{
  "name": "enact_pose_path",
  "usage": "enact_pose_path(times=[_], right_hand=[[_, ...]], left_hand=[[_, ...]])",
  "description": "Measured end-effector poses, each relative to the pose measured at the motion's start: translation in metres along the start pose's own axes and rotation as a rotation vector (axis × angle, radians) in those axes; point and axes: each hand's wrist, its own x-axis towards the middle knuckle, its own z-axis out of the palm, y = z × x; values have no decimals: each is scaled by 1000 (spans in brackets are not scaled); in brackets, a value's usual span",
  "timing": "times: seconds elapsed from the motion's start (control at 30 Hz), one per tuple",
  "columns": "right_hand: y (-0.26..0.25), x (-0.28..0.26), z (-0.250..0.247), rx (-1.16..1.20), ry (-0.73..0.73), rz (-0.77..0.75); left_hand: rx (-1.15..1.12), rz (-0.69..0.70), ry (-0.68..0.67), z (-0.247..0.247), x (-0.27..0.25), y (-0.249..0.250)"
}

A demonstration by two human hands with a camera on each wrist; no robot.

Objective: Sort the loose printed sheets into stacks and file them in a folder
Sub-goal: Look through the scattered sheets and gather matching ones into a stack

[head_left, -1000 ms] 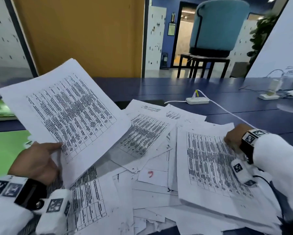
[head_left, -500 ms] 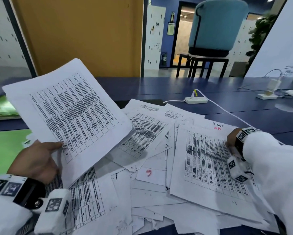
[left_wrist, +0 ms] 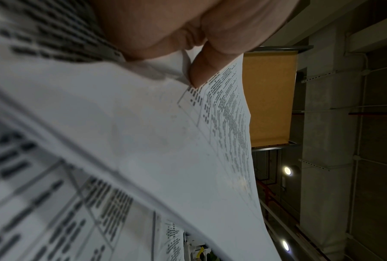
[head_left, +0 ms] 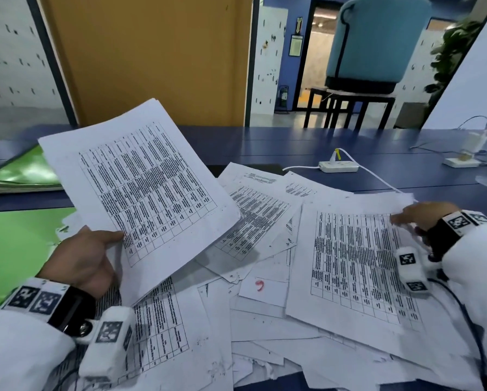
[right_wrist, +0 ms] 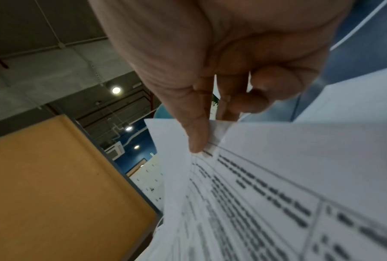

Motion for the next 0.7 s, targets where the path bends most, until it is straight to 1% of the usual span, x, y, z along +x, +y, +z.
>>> enact_pose_path(times=[0.03,0.07,0.13,0.17,0.2,0.23,0.27,0.33,0.4,0.47,0.5,0.53,0.6,0.63,0.7], right_hand=[[-3,-4,-2,-19,28,6],[-6,-4,-6,40,50,19],[-13,-6,-19,249,155,115],[-18,-7,-28,374,221,96],[-22,-14,-36,498,319,73],[-28,-15,-43,580,389,43],[-37,-23,-54,590,430,-16],[-58,-35,-76,610,459,-130],[-83,-55,-101,594,545,-252],[-104,-80,-125,571,569,-323],[-110,-84,-134,568,577,-357],[-112,-83,-140,627,566,-366],[-120,-80,-149,722,533,-312],[-121,-73,-150,663,549,-280],[-131,-54,-146,467,494,-212]], left_hand=[[-6,-2,3,0,-1,0],[-10,-3,6,0,0,0],[-13,-6,1,1,-2,0],[-18,-5,-4,1,-2,0],[-20,-4,-2,1,-2,0],[-15,1,-7,2,-3,1],[-9,6,-10,2,-2,1],[3,11,-17,3,-4,1],[-2,16,-4,2,-4,3],[-14,17,-2,0,-6,4],[-27,18,-2,-1,-6,5],[-33,17,15,-3,-3,5],[-57,30,63,-7,2,3],[-64,42,81,-11,5,4],[-87,43,120,-17,10,9]])
